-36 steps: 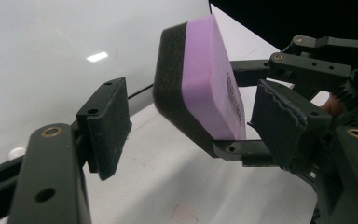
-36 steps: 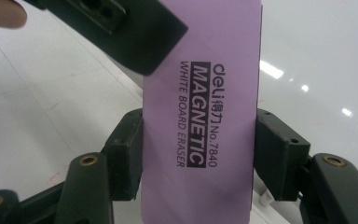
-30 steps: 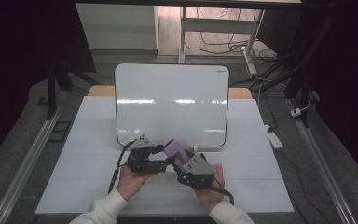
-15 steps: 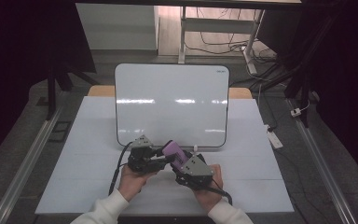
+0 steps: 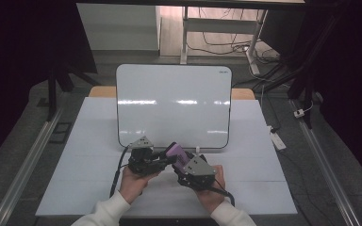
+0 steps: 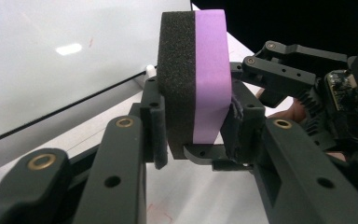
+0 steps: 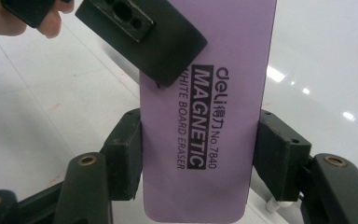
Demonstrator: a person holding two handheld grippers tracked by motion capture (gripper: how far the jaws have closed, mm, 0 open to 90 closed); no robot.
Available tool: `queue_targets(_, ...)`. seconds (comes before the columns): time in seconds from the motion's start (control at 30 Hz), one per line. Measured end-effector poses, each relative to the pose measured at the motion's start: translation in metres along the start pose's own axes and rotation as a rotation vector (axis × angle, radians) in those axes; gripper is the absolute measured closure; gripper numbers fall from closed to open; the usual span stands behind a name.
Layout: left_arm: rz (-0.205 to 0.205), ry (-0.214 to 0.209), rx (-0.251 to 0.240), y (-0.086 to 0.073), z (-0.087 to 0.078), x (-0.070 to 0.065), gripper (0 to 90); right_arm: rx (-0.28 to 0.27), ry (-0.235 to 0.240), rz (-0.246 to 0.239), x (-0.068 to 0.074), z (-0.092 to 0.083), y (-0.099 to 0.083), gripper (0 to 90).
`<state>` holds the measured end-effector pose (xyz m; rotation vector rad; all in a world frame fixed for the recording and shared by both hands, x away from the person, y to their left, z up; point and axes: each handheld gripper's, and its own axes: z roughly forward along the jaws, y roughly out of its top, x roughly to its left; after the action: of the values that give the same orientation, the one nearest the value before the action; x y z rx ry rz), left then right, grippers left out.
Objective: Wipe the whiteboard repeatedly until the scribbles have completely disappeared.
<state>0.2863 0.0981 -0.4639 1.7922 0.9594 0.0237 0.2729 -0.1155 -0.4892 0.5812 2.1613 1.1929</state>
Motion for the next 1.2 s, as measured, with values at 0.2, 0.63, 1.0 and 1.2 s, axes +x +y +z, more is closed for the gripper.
queue_targets(0.2,0.017,0.032,-0.027,0.005,-0.011,0.000,64.2,0.009,0.015,0.030,-0.002,0.000,-0.001,31.3)
queue_targets(0.63,0.074,0.111,-0.013,0.010,-0.030,-0.001,64.1,0.043,0.090,0.141,-0.042,-0.028,-0.021,24.3)
queue_targets(1.0,0.077,0.169,-0.008,0.011,-0.058,0.010,64.1,0.059,0.013,0.198,-0.087,-0.059,-0.052,25.0)
queue_targets(1.2,0.079,0.209,-0.002,0.013,-0.076,0.015,64.1,0.080,-0.031,0.213,-0.099,-0.071,-0.064,25.5)
